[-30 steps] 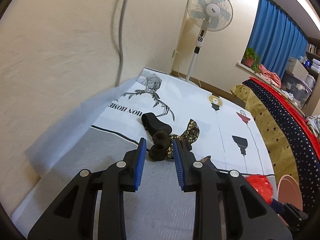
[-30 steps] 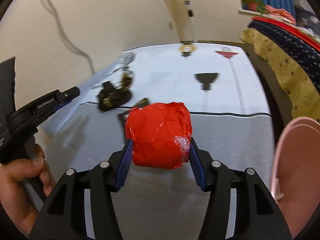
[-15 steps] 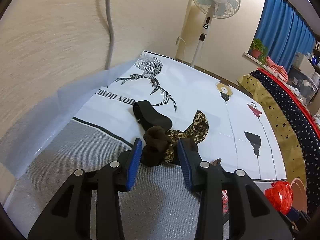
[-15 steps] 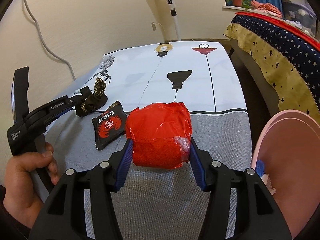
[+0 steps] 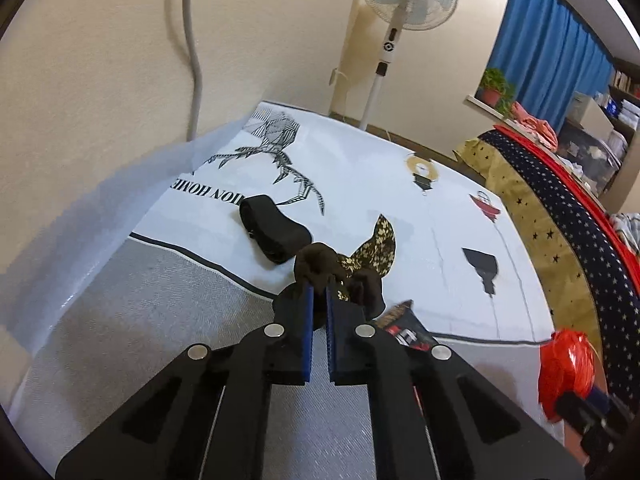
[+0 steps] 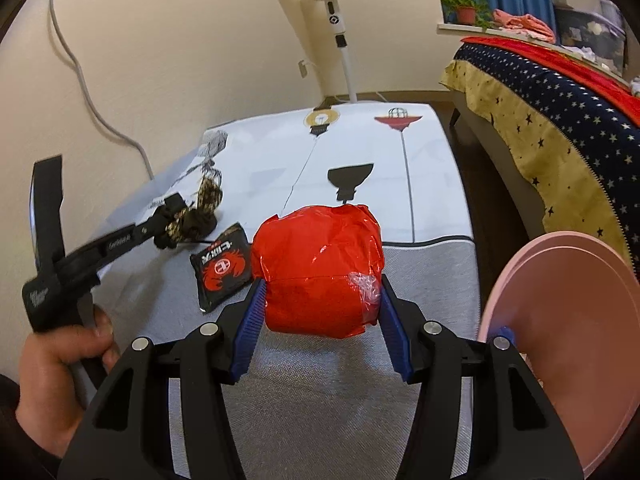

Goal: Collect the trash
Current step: 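Grasp the black-and-gold cloth with the left tool while the right tool holds the red bag, then carry the red bag and black-and-gold cloth over the pink bin with both tools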

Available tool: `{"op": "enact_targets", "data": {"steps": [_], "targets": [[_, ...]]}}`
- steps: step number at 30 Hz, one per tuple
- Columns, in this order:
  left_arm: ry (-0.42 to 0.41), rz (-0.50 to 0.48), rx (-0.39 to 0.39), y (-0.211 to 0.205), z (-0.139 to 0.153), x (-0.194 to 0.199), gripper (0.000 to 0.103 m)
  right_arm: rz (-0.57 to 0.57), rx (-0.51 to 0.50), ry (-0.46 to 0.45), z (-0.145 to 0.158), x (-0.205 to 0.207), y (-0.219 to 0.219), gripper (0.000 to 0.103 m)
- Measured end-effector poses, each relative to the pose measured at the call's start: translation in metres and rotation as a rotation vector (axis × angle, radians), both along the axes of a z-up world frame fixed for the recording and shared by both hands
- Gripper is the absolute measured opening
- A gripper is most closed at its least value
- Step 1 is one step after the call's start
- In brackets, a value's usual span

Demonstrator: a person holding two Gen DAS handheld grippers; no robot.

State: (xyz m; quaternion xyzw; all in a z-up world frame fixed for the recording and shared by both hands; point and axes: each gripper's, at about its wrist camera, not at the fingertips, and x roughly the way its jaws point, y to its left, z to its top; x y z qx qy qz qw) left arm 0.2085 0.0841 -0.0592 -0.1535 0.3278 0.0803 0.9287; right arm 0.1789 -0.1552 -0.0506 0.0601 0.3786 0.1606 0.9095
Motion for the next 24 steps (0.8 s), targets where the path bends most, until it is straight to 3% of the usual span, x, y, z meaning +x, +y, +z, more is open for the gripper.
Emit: {"op": "enact_targets", "data": {"steps": [7,24], "targets": [[-0.033,-0.047,0.046,-0.02,0.024,-0.025,0.005,-0.014,0.002,-0.05,0.022,-0.019,-0.009,0.054],[-0.115,-0.142,0.074,-0.056,0.069,-0.093,0.005,-0.096,-0.013,-0.137,0.068,-0.072,-0.046,0.054]]}}
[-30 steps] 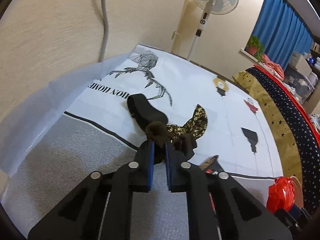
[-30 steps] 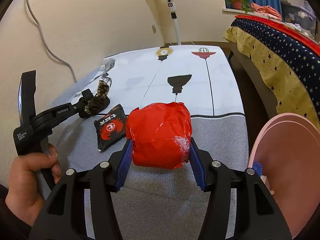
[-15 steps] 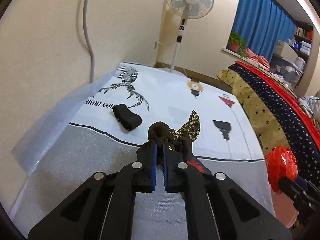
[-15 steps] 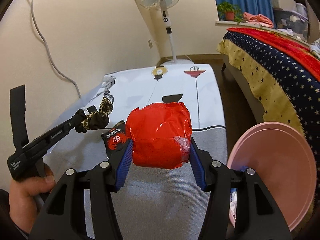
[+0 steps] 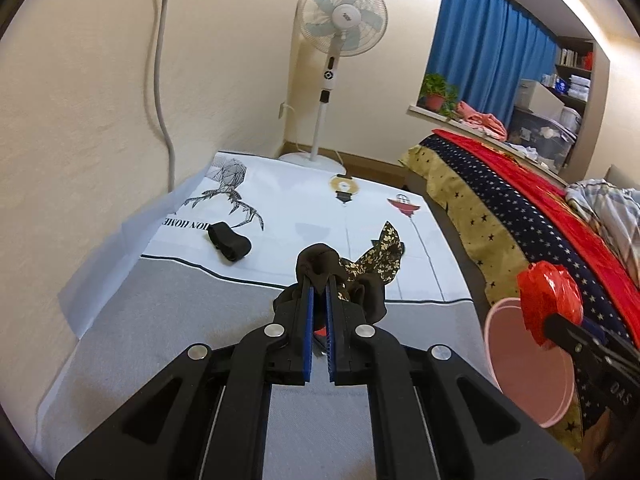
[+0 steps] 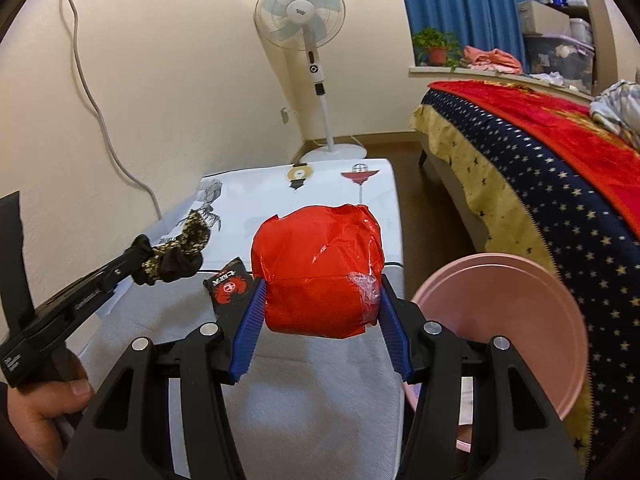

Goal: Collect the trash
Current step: 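Carry the red bag and black-and-gold cloth over the pink bin with both tools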

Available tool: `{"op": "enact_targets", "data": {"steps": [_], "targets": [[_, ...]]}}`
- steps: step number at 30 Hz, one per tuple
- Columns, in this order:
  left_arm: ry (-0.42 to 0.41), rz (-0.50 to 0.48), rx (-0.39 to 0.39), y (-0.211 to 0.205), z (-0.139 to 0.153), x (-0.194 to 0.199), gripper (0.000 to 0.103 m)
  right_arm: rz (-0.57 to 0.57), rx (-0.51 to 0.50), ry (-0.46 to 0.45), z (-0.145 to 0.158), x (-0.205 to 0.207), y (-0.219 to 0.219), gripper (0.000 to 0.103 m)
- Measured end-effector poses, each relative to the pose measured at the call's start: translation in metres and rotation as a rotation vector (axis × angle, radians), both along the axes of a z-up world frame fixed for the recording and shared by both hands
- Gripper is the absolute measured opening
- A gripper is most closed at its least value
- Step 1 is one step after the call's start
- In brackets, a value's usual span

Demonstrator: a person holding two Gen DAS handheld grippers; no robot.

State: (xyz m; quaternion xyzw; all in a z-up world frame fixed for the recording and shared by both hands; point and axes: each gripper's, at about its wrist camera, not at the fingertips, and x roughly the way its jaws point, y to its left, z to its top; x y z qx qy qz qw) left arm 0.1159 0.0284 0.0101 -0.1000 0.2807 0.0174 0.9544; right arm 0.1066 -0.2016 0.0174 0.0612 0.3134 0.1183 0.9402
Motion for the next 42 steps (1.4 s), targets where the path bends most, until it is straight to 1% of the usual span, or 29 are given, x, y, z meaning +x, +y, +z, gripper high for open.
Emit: {"op": "enact_targets", "data": {"steps": [7,12,15,19,25,28,30,36,38,42], "targets": [[-0.02,-0.05,-0.002,-0.014,0.01,-0.02,0.005,-0.046,-0.027,-0.029,0.017,-0.017,-0.021,0.054],[-0.027,-0.08,-0.019,-0.023,0.014,-0.024,0.005,-0.096,0.002,-0.023,0.032,-0.021,-0.042,0.054],[-0.033,-0.095,-0.021,-0.028,0.017,-0.025,0.005,-0.118,-0.001,-0.031,0.043,-0.023,-0.052,0.054],[-0.047,-0.105,-0.027,-0.034,0.021,-0.025,0.005,-0.133,0.0,-0.031,0.056,-0.024,-0.066,0.054],[-0.052,-0.123,-0.031,-0.04,0.021,-0.025,0.005,-0.123,-0.039,-0.048,0.074,-0.027,-0.084,0.054],[-0.051,-0.131,-0.031,-0.044,0.02,-0.024,0.005,-0.127,-0.051,-0.051,0.074,-0.03,-0.093,0.054],[-0.049,-0.135,-0.03,-0.046,0.019,-0.023,0.005,-0.138,-0.041,-0.045,0.07,-0.031,-0.1,0.054],[-0.037,-0.152,-0.021,-0.056,0.012,-0.019,0.005,-0.193,0.001,-0.005,0.045,-0.028,-0.115,0.054],[-0.033,-0.157,-0.019,-0.059,0.01,-0.017,0.005,-0.208,0.012,-0.001,0.043,-0.027,-0.121,0.054],[-0.024,-0.169,-0.017,-0.067,0.005,-0.013,0.005,-0.227,-0.003,-0.004,0.039,-0.022,-0.125,0.054]]}}
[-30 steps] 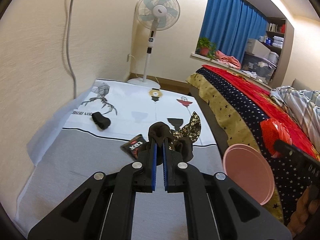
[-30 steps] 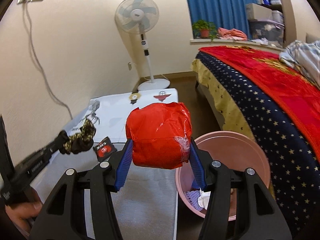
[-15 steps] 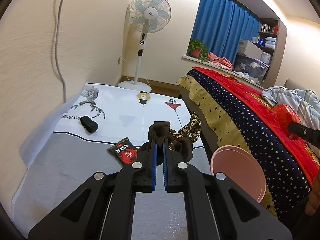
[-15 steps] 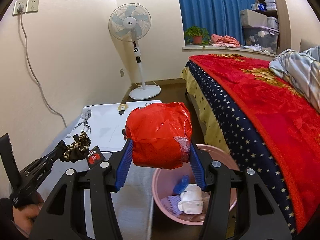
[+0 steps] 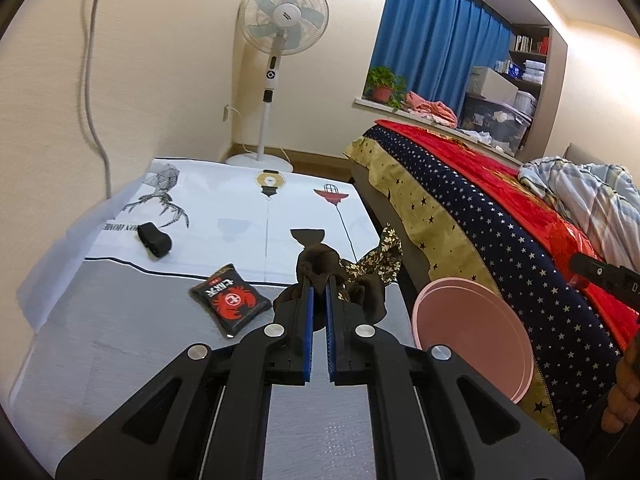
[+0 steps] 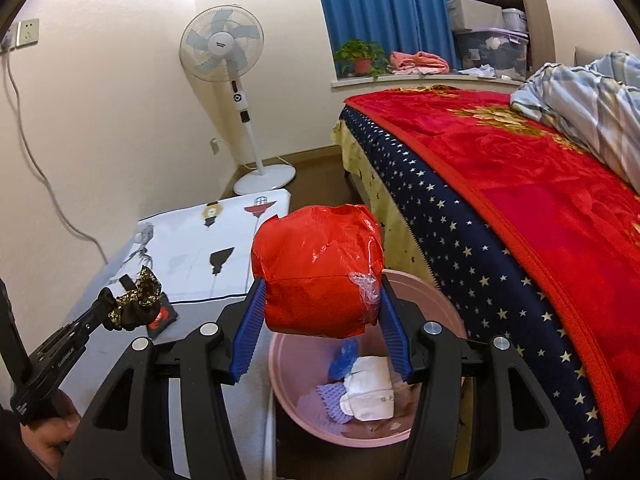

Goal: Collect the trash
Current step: 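Carry the red bag and black-and-gold cloth over the pink bin with both tools, then open the left tool over the pink bin while the right tool opens too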

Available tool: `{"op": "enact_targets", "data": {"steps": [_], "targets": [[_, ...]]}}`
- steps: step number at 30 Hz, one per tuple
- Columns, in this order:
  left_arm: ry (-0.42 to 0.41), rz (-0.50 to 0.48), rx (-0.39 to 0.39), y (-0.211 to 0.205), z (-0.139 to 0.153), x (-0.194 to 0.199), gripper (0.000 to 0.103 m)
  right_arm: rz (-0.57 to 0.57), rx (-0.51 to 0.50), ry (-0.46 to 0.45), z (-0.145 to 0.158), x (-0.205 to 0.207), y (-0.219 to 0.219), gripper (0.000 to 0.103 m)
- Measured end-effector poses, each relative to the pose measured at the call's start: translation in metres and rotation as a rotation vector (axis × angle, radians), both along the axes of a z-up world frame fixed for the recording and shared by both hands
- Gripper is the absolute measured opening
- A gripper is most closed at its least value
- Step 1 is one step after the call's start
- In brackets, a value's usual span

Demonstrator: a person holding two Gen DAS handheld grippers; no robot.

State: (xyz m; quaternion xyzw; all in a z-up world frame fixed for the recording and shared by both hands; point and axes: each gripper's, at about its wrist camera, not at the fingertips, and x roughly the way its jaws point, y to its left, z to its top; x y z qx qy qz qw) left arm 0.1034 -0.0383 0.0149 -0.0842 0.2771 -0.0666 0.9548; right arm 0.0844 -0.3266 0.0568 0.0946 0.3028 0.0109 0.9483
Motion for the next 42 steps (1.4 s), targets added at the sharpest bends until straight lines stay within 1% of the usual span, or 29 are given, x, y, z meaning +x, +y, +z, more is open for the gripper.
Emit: {"op": "enact_targets", "data": {"steps": [18,35,42], "targets": [[0.021,-0.065,0.007,-0.039,-0.016,0.019,0.005,-0.048,-0.005,0.024,-0.011,0.014,-0.015,0.054],[0.04,-0.121,0.004,-0.069,-0.026,0.031,0.005,-0.082,-0.005,0.047,-0.018,0.021,-0.026,0.054],[0.047,-0.16,0.003,-0.088,-0.029,0.035,0.005,-0.108,-0.003,0.054,-0.02,0.02,-0.034,0.054]]}}
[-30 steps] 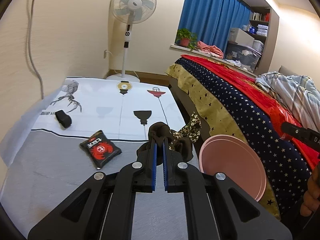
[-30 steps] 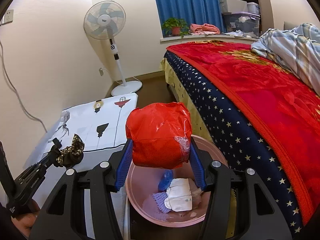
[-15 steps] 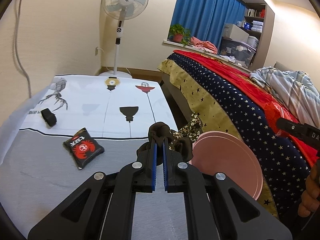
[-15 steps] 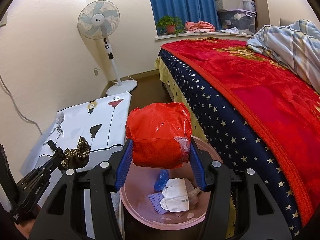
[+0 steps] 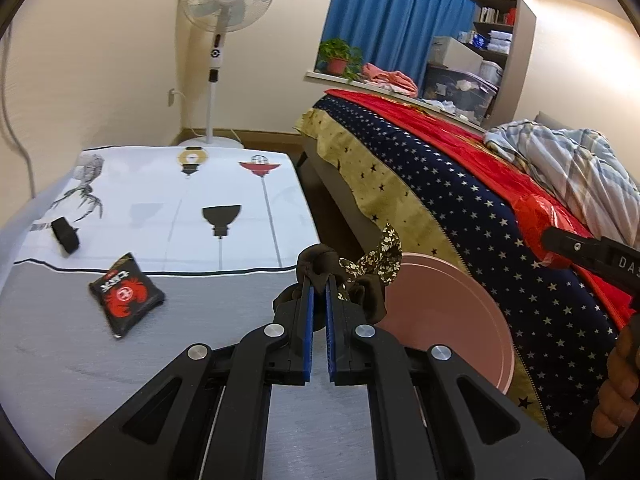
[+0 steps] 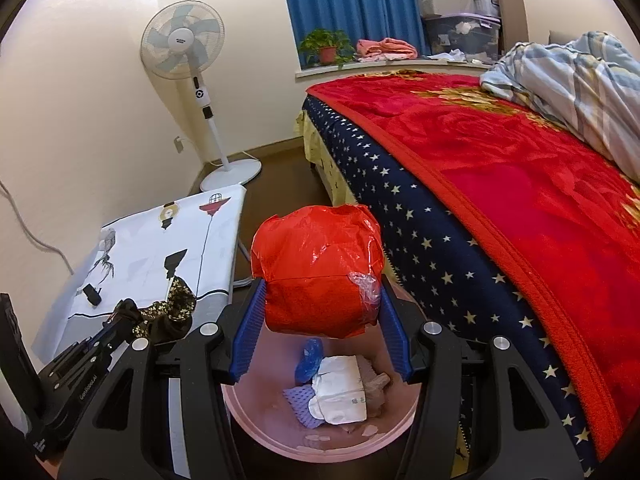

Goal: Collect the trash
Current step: 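Open the left tool over the pink bin while the right tool opens too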

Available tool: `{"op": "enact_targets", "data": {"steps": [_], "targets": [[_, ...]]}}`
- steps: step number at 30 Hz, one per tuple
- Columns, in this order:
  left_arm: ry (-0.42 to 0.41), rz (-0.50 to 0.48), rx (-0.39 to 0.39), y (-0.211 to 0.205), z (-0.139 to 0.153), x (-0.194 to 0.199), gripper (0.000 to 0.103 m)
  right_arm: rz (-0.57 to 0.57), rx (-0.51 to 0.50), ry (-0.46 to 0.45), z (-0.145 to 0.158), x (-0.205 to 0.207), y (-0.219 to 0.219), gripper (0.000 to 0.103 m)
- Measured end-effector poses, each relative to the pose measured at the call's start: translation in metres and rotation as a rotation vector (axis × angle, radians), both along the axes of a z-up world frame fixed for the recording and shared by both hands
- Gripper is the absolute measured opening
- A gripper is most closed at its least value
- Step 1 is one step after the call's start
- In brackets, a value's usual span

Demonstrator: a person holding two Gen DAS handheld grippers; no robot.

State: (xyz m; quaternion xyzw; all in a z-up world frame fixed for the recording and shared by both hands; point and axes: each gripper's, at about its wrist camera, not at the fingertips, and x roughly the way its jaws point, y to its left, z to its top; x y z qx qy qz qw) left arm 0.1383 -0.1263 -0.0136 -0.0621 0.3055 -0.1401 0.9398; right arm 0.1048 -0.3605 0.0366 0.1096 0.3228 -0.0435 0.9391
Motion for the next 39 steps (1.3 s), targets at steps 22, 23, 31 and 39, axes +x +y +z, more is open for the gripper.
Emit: {"op": "enact_targets", "data": {"steps": [22,23,31,39], "targets": [[0.052,-0.178,-0.033,-0.054,-0.017,0.009,0.015,-0.046,-0.003,0.033,-0.009,0.006,-0.011,0.058],[0.06,-0.191,-0.039,-0.055,-0.019,0.009,0.019,-0.052,-0.004,0.033,-0.009,0.005,-0.012,0.064],[0.05,-0.157,-0.046,-0.036,-0.016,0.007,0.025,-0.059,0.008,0.017,-0.008,0.003,-0.015,0.066],[0.013,-0.089,-0.028,-0.004,-0.006,-0.003,0.025,0.027,0.006,-0.022,-0.002,0.001,0.014,0.063]]}}
